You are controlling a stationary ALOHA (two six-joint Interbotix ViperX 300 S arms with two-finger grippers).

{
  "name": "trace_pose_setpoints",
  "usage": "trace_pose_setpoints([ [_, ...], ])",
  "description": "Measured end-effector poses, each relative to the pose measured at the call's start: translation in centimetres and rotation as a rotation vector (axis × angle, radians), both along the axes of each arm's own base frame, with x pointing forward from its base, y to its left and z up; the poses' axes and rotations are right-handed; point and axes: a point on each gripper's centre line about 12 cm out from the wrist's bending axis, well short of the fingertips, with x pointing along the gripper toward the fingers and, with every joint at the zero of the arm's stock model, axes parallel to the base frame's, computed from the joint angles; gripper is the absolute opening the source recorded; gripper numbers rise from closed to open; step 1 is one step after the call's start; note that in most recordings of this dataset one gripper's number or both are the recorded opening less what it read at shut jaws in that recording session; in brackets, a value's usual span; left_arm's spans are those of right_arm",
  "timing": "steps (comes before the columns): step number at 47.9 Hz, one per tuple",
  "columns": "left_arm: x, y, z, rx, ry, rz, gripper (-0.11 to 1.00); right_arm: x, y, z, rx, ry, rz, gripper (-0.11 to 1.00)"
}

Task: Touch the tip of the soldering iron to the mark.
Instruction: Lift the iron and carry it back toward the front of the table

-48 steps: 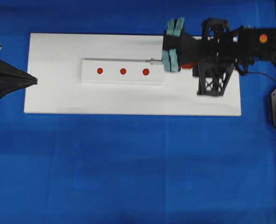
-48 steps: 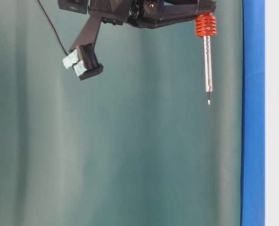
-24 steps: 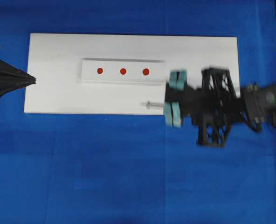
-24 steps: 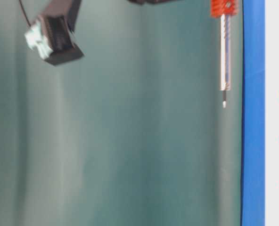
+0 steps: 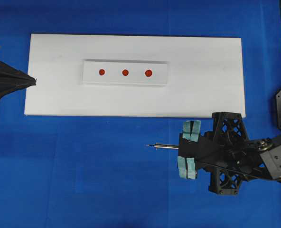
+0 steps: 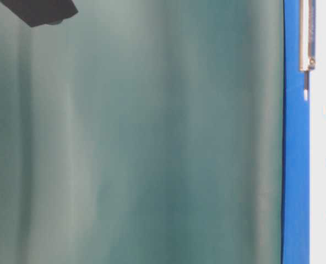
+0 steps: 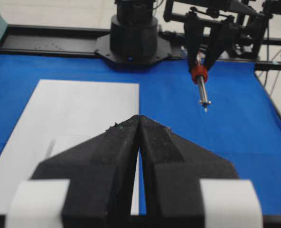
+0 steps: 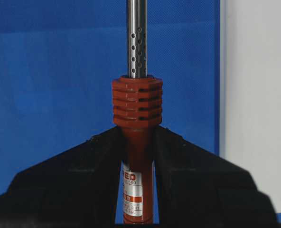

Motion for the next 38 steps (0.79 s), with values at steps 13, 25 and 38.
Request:
trace_pose_setpoints([
  [13,0.0,0.0,0.1,0.0,-0.003,0.0,0.0,1.8,0.1,-0.1,-0.022,-0.045,0.033,0.06],
  [25,0.0,0.0,0.1,0.0,-0.003,0.0,0.0,5.2,0.2,-0.4,-0.04,-0.055,0.073,0.06],
  [38,0.0,0.0,0.1,0.0,-0.003,0.0,0.0,9.5,-0.7,-0.3,-0.049,-0.076,0.06,0.06],
])
